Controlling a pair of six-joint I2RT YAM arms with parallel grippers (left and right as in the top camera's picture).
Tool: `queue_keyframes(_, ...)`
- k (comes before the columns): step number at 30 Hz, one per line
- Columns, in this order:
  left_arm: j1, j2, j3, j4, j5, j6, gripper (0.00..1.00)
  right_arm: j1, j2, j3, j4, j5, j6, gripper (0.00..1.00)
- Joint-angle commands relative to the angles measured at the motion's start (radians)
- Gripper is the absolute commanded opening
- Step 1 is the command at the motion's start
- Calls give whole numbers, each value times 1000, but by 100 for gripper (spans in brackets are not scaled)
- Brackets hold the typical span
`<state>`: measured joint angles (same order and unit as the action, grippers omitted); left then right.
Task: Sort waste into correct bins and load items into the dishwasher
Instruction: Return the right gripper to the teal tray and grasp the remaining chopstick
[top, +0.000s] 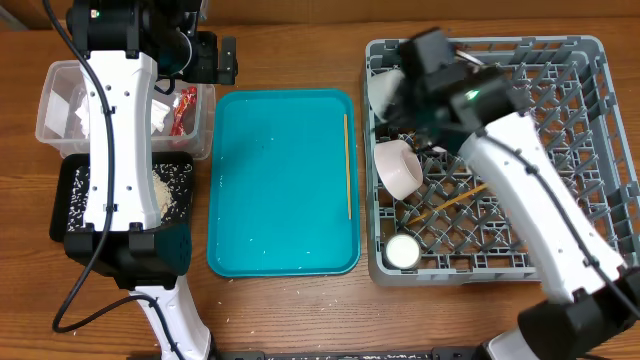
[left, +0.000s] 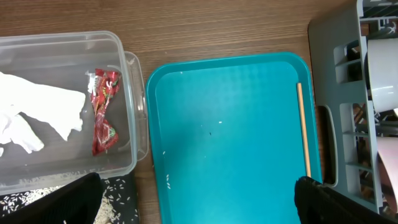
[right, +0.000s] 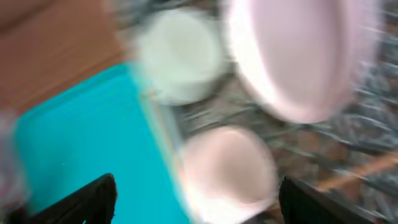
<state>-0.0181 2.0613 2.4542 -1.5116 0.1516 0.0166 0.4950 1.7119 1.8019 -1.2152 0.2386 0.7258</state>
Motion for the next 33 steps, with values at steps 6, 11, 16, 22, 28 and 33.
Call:
queue_keyframes(6, -3, -2, 22, 2, -5, -5, 100, 212, 163, 17, 176, -67, -210, 80)
queue_keyframes(11, -3, -2, 22, 2, -5, -5, 100, 199, 357, 47, 148, -196, -321, 74)
queue_keyframes(16, -3, -2, 22, 2, -5, -5, 100, 199, 493, 48, 130, -185, -328, 74)
queue_keyframes(22, -3, -2, 22, 2, -5, -5, 100, 171, 562, 48, 137, -171, -269, 73)
queue_keyframes(28, -3, -2, 22, 2, -5, -5, 100, 99, 573, 48, 128, -218, -236, 70)
queue_keyframes(33, -3, -2, 22, 2, -5, -5, 100, 106, 575, 48, 135, -215, -239, 66)
